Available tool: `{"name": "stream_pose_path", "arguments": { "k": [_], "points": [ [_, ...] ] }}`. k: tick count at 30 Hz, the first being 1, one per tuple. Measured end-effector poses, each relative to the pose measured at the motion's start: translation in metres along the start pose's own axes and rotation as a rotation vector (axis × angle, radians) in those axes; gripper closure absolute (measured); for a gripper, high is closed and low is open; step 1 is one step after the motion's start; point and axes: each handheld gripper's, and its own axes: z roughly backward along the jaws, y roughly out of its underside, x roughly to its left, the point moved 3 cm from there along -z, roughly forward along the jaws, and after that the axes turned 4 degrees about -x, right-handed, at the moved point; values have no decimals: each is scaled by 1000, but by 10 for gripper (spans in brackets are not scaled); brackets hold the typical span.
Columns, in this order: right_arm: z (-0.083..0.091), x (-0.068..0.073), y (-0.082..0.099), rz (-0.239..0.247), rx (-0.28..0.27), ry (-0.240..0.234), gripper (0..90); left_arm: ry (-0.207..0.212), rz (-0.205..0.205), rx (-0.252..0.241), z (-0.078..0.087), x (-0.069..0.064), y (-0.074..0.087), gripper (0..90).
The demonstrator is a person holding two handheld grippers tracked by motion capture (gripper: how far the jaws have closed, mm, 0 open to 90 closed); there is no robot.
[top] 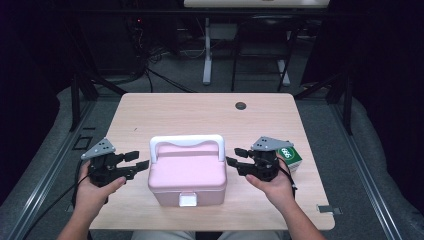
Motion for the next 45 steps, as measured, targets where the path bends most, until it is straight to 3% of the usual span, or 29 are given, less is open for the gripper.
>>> {"name": "stream_pose_path", "arguments": {
  "k": [6, 12, 19, 28, 33, 45],
  "points": [
    [-9, 1, -2, -3, 2, -13, 536, 18, 1, 7, -8, -2, -3, 445],
    [-16, 3, -2, -11, 4, -27, 553, 37, -5, 11, -15, -5, -5, 539],
    [-21, 6, -1, -11, 10, -48, 680, 25, -28, 23, -24, -7, -6, 638],
    [-16, 11, 0, 8, -2, -44, 758, 35, -31, 20, -22, -7, -9, 723],
    [-13, 17, 1, 45, -3, -26, 752, 30, -53, 25, -19, -10, -9, 736],
    [-10, 22, 2, 47, -2, -45, 748, 37, -57, 34, -14, -11, -7, 736]
  ]
}}
